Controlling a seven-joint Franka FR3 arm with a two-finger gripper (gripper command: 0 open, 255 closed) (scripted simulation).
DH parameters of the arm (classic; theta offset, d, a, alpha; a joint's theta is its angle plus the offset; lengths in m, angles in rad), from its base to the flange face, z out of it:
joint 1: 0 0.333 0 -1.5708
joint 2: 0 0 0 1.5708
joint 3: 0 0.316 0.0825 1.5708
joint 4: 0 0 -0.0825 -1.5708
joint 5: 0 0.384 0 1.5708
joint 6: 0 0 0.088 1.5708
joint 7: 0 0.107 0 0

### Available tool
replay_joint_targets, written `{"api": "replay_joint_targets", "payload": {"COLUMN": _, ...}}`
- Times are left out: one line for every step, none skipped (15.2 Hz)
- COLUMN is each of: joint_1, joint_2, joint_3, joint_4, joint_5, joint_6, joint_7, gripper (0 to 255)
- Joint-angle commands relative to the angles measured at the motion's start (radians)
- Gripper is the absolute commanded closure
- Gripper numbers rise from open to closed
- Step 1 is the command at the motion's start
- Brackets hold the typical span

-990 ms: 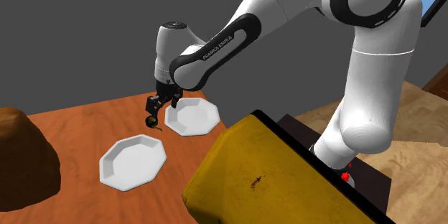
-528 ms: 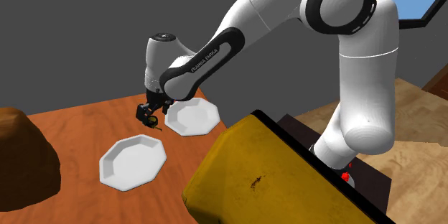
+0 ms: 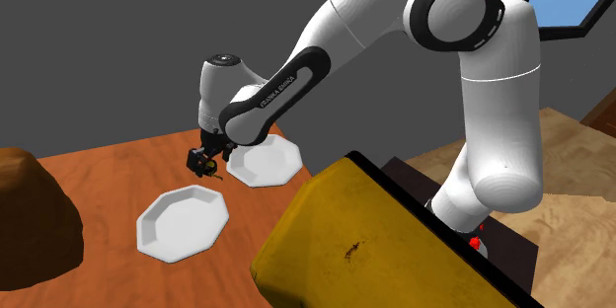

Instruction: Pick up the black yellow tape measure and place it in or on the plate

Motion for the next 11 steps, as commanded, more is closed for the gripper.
{"api": "replay_joint_targets", "payload": {"joint_1": 0.000, "joint_2": 0.000, "joint_3": 0.000, "joint_4": 0.000, "joint_5": 0.000, "joint_6": 0.000, "joint_7": 0.000, "gripper": 0}}
{"api": "replay_joint_targets", "payload": {"joint_1": 0.000, "joint_2": 0.000, "joint_3": 0.000, "joint_4": 0.000, "joint_5": 0.000, "joint_6": 0.000, "joint_7": 0.000, "gripper": 0}}
{"api": "replay_joint_targets", "payload": {"joint_1": 0.000, "joint_2": 0.000, "joint_3": 0.000, "joint_4": 0.000, "joint_5": 0.000, "joint_6": 0.000, "joint_7": 0.000, "gripper": 255}}
{"api": "replay_joint_targets", "payload": {"joint_1": 0.000, "joint_2": 0.000, "joint_3": 0.000, "joint_4": 0.000, "joint_5": 0.000, "joint_6": 0.000, "joint_7": 0.000, "gripper": 255}}
{"api": "replay_joint_targets", "payload": {"joint_1": 0.000, "joint_2": 0.000, "joint_3": 0.000, "joint_4": 0.000, "joint_5": 0.000, "joint_6": 0.000, "joint_7": 0.000, "gripper": 255}}
{"api": "replay_joint_targets", "payload": {"joint_1": 0.000, "joint_2": 0.000, "joint_3": 0.000, "joint_4": 0.000, "joint_5": 0.000, "joint_6": 0.000, "joint_7": 0.000, "gripper": 255}}
{"api": "replay_joint_targets", "payload": {"joint_1": 0.000, "joint_2": 0.000, "joint_3": 0.000, "joint_4": 0.000, "joint_5": 0.000, "joint_6": 0.000, "joint_7": 0.000, "gripper": 255}}
{"api": "replay_joint_targets", "payload": {"joint_1": 0.000, "joint_2": 0.000, "joint_3": 0.000, "joint_4": 0.000, "joint_5": 0.000, "joint_6": 0.000, "joint_7": 0.000, "gripper": 255}}
{"api": "replay_joint_targets", "payload": {"joint_1": 0.000, "joint_2": 0.000, "joint_3": 0.000, "joint_4": 0.000, "joint_5": 0.000, "joint_6": 0.000, "joint_7": 0.000, "gripper": 255}}
{"api": "replay_joint_targets", "payload": {"joint_1": 0.000, "joint_2": 0.000, "joint_3": 0.000, "joint_4": 0.000, "joint_5": 0.000, "joint_6": 0.000, "joint_7": 0.000, "gripper": 255}}
{"api": "replay_joint_targets", "payload": {"joint_1": 0.000, "joint_2": 0.000, "joint_3": 0.000, "joint_4": 0.000, "joint_5": 0.000, "joint_6": 0.000, "joint_7": 0.000, "gripper": 255}}
